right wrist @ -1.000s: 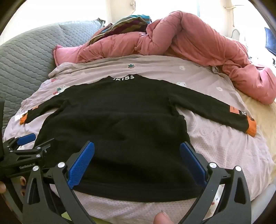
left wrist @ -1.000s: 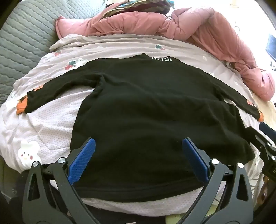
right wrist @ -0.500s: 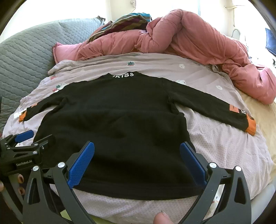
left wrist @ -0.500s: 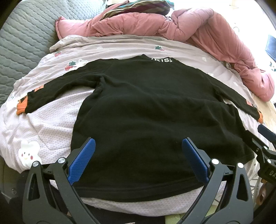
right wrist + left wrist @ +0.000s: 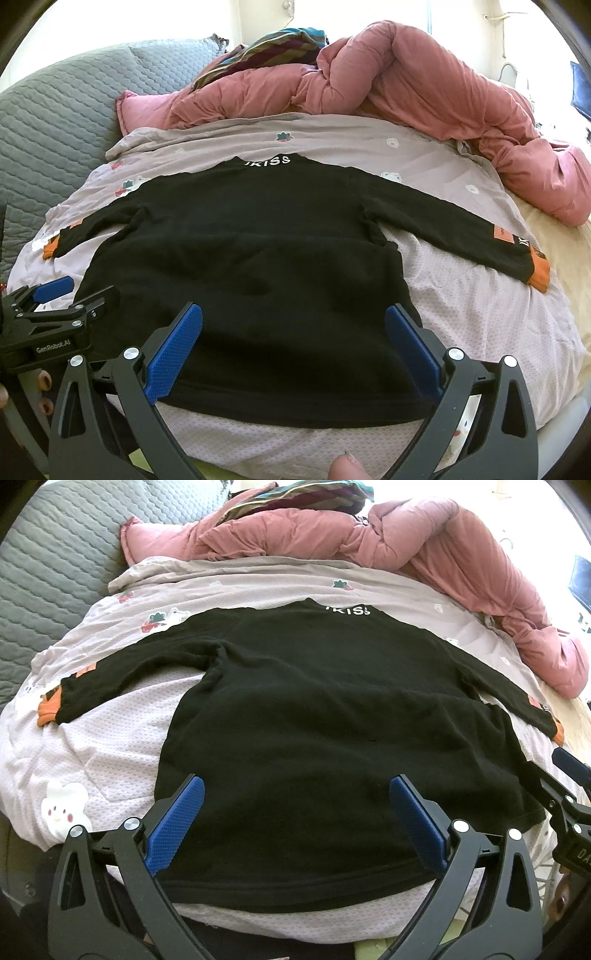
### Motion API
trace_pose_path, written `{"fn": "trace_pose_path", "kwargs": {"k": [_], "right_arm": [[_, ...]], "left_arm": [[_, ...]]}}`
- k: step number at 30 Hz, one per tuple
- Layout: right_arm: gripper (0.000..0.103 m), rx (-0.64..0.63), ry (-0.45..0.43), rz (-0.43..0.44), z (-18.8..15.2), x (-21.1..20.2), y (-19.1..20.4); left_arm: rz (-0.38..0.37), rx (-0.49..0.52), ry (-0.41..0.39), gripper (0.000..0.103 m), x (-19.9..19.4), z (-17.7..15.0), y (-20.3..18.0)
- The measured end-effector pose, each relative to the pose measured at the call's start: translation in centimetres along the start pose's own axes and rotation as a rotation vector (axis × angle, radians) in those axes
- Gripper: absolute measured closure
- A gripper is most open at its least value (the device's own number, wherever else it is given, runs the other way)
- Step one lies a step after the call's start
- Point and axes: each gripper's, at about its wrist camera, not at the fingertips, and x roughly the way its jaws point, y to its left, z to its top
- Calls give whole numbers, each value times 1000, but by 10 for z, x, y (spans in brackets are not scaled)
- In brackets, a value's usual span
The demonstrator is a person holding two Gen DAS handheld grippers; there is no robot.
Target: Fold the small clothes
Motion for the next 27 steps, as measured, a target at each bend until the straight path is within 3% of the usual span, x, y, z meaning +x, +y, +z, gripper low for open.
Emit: {"fn": "trace_pose_path", "kwargs": {"k": [27], "right_arm": [[4,10,6,0,0,3,0]], "left_arm": [[4,1,-8,9,-2,5,8]]}}
